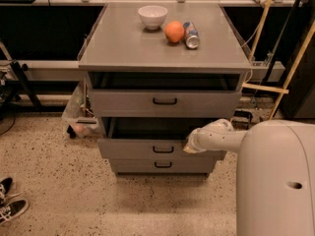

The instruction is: Open middle drawer

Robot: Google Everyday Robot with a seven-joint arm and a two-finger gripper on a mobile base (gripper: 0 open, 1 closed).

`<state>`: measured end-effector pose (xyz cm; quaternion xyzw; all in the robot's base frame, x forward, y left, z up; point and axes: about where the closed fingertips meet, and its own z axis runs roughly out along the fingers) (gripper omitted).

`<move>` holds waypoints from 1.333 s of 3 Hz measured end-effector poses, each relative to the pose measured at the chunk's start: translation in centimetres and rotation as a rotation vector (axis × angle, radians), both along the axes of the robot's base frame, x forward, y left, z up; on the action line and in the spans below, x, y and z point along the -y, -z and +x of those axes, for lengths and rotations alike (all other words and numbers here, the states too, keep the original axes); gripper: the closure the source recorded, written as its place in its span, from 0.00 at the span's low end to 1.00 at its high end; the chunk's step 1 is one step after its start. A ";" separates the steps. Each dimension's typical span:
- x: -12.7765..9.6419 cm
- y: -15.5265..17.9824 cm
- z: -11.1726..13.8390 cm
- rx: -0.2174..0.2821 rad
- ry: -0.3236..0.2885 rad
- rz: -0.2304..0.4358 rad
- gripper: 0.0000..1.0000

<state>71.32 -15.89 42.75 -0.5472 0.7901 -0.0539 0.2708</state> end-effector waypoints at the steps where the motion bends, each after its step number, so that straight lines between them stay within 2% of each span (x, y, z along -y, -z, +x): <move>1: 0.8 -0.3 -0.4 0.003 0.012 -0.007 1.00; 4: 1.2 -0.1 -1.2 0.007 0.016 -0.016 1.00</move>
Offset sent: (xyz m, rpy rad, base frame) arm -0.2427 0.0300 -0.1471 0.1921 -0.0519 -0.0394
